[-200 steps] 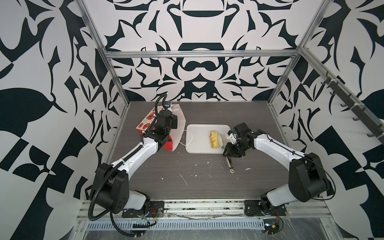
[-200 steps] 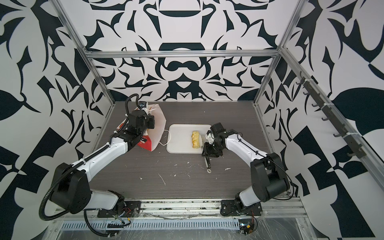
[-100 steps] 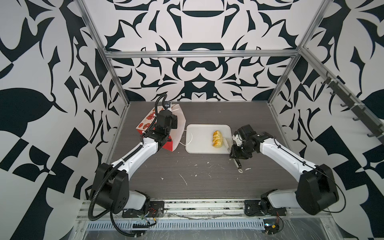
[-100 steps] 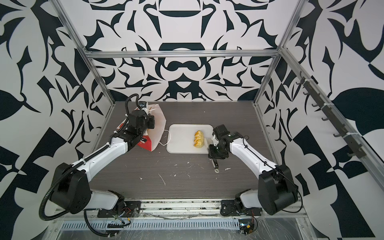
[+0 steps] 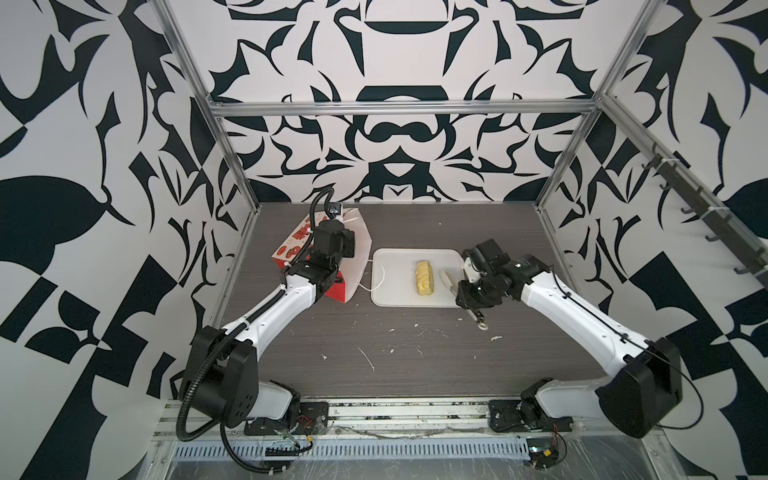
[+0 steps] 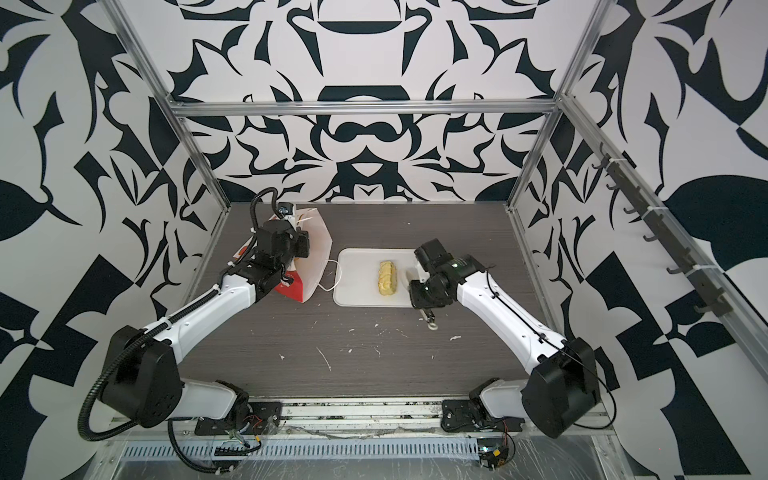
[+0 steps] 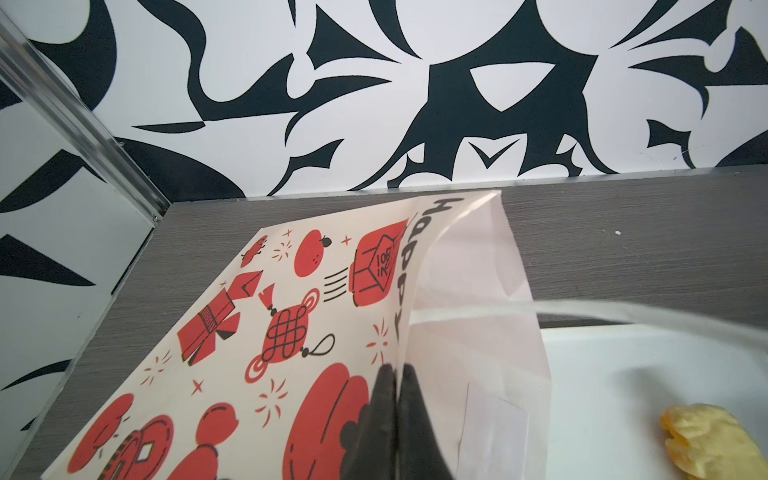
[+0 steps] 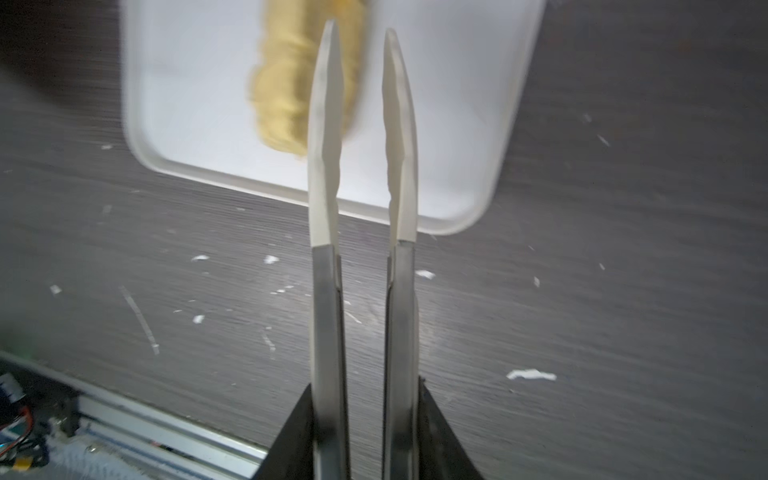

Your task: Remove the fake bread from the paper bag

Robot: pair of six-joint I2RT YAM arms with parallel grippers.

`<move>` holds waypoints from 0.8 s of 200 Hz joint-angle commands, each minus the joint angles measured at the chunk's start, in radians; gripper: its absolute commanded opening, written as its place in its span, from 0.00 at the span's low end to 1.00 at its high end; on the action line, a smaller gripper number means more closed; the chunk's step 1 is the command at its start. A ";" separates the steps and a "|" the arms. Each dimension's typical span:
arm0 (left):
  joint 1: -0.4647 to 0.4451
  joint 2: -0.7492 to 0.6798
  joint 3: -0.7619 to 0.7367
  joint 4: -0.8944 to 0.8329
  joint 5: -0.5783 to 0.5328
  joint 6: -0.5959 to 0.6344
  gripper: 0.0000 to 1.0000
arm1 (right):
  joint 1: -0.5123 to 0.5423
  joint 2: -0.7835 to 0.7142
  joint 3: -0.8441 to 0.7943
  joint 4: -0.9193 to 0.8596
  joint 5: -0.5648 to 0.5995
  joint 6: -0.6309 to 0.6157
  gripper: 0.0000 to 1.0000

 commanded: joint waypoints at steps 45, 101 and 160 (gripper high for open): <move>0.004 -0.026 -0.003 0.033 0.001 -0.007 0.00 | 0.129 0.157 0.134 0.131 -0.018 0.015 0.35; 0.005 -0.022 -0.002 0.030 0.001 -0.006 0.00 | 0.038 0.160 0.037 0.185 -0.041 0.013 0.34; 0.005 -0.016 0.002 0.028 0.001 -0.001 0.00 | -0.024 0.102 -0.042 0.159 -0.029 0.004 0.34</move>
